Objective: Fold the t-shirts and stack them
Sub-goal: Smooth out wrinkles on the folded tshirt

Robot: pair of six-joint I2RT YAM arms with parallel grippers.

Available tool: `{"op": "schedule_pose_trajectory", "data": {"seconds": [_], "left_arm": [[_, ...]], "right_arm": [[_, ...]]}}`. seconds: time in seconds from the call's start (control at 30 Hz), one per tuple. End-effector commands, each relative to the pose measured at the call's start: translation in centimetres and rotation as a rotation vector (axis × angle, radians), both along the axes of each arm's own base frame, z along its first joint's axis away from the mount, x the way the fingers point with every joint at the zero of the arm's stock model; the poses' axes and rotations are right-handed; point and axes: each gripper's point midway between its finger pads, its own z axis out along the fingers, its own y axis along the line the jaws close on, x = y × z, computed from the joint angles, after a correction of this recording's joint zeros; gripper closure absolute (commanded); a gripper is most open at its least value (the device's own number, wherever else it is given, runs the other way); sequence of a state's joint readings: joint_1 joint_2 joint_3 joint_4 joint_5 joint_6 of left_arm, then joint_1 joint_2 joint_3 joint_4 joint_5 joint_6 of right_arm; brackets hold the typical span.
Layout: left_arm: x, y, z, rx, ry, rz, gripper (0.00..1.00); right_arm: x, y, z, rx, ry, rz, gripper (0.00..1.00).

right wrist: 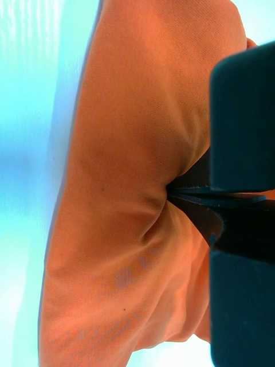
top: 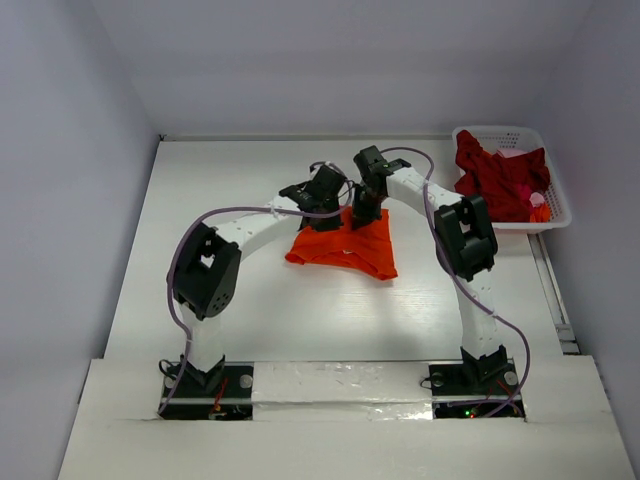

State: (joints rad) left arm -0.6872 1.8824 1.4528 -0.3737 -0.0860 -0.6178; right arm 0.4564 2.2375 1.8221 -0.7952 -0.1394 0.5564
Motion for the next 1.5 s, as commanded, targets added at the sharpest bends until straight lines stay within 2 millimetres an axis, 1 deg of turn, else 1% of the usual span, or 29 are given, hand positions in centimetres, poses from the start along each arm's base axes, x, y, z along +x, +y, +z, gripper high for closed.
{"op": "schedule_pose_trajectory", "data": {"seconds": [0.0,0.03,0.07,0.1,0.17,0.2,0.27,0.3,0.33,0.4,0.43,0.47,0.5,0.6,0.67,0.8,0.83,0.87,0.9,0.97,1.0,1.03,1.07,1.17,1.2,1.27,1.3,1.4,1.47], "left_arm": [[-0.5,-0.7,-0.2,-0.018,-0.015,-0.025,1.0],[-1.0,-1.0,-0.6,-0.011,-0.009,-0.042,1.0],[-1.2,-0.8,-1.1,0.001,-0.001,-0.048,1.0],[-2.1,-0.7,-2.2,0.02,0.021,-0.062,1.0],[-3.1,-0.5,-3.1,0.034,0.038,-0.078,1.0],[-4.3,-0.1,-4.1,0.053,0.058,-0.093,1.0],[-5.5,0.4,-4.9,0.074,0.077,-0.104,1.0],[-6.8,0.8,-5.4,0.088,0.095,-0.115,1.0],[-7.3,1.2,-5.7,0.093,0.107,-0.118,1.0],[-9.5,1.8,-6.3,0.119,0.136,-0.146,1.0],[-9.9,2.3,-6.6,0.133,0.146,-0.146,1.0],[-10.8,2.6,-6.6,0.146,0.156,-0.154,1.0],[-11.6,3.1,-7.1,0.167,0.172,-0.16,1.0],[-12.4,4.0,-6.6,0.17,0.177,-0.141,1.0],[-12.1,4.0,-5.7,0.165,0.161,-0.125,1.0],[-10.4,2.6,-1.8,0.117,0.096,-0.111,1.0],[-9.3,1.4,0.3,0.082,0.058,-0.112,1.0],[-9.1,1.2,0.8,0.086,0.064,-0.114,1.0],[-8.1,0.0,3.1,0.051,0.023,-0.118,1.0],[-7.4,-0.8,4.7,0.033,0.004,-0.125,1.0],[-6.6,-1.7,6.0,0.008,-0.021,-0.134,1.0],[-6.3,-2.3,6.0,0.003,-0.02,-0.143,1.0],[-6.0,-2.8,6.8,-0.019,-0.034,-0.152,1.0],[-5.2,-4.6,6.8,-0.054,-0.047,-0.185,1.0],[-4.9,-4.9,5.9,-0.046,-0.035,-0.19,1.0],[-4.5,-5.5,5.2,-0.051,-0.04,-0.197,1.0],[-4.4,-5.6,4.4,-0.047,-0.033,-0.2,1.0],[-4.6,-5.7,2.1,-0.04,-0.016,-0.204,1.0],[-4.6,-5.9,1.3,-0.049,-0.015,-0.208,1.0]], "right_arm": [[0.7,-0.1,0.9,0.01,-0.032,0.007,1.0],[0.7,-0.1,0.8,0.01,-0.029,0.007,1.0],[0.7,-0.1,0.8,0.008,-0.029,0.007,1.0],[0.8,0.0,1.0,0.01,-0.032,0.007,1.0],[0.9,0.0,0.9,0.008,-0.029,0.007,1.0],[0.9,0.0,0.9,0.008,-0.029,0.007,1.0],[1.0,0.0,0.9,0.007,-0.032,0.006,1.0],[1.0,0.0,1.0,0.005,-0.032,0.005,1.0],[1.1,0.0,1.1,0.007,-0.035,0.005,1.0],[1.1,0.0,0.9,0.003,-0.032,0.005,1.0],[1.2,0.0,0.9,0.004,-0.033,0.005,1.0],[1.3,0.1,0.9,0.007,-0.033,0.006,1.0],[1.3,0.2,0.9,0.008,-0.031,0.006,1.0],[1.4,0.3,1.0,0.012,-0.033,0.007,1.0],[1.4,0.3,1.1,0.012,-0.034,0.007,1.0],[1.4,0.2,1.0,0.01,-0.033,0.007,1.0],[1.4,0.2,1.0,0.01,-0.033,0.007,1.0],[1.3,0.2,1.0,0.009,-0.034,0.006,1.0],[1.3,0.2,1.1,0.01,-0.035,0.006,1.0],[1.3,0.2,1.1,0.009,-0.036,0.008,1.0],[1.2,0.1,1.0,0.008,-0.035,0.009,1.0],[1.3,0.2,1.1,0.011,-0.035,0.008,1.0],[1.3,0.2,1.1,0.012,-0.035,0.009,1.0],[1.3,0.2,1.0,0.011,-0.033,0.009,1.0],[1.3,0.2,1.0,0.011,-0.033,0.009,1.0],[1.3,0.1,1.0,0.006,-0.034,0.008,1.0],[1.3,0.1,1.1,0.006,-0.037,0.008,1.0],[1.4,0.0,1.4,0.003,-0.044,0.007,1.0],[1.4,0.0,1.3,0.001,-0.042,0.007,1.0]]}}
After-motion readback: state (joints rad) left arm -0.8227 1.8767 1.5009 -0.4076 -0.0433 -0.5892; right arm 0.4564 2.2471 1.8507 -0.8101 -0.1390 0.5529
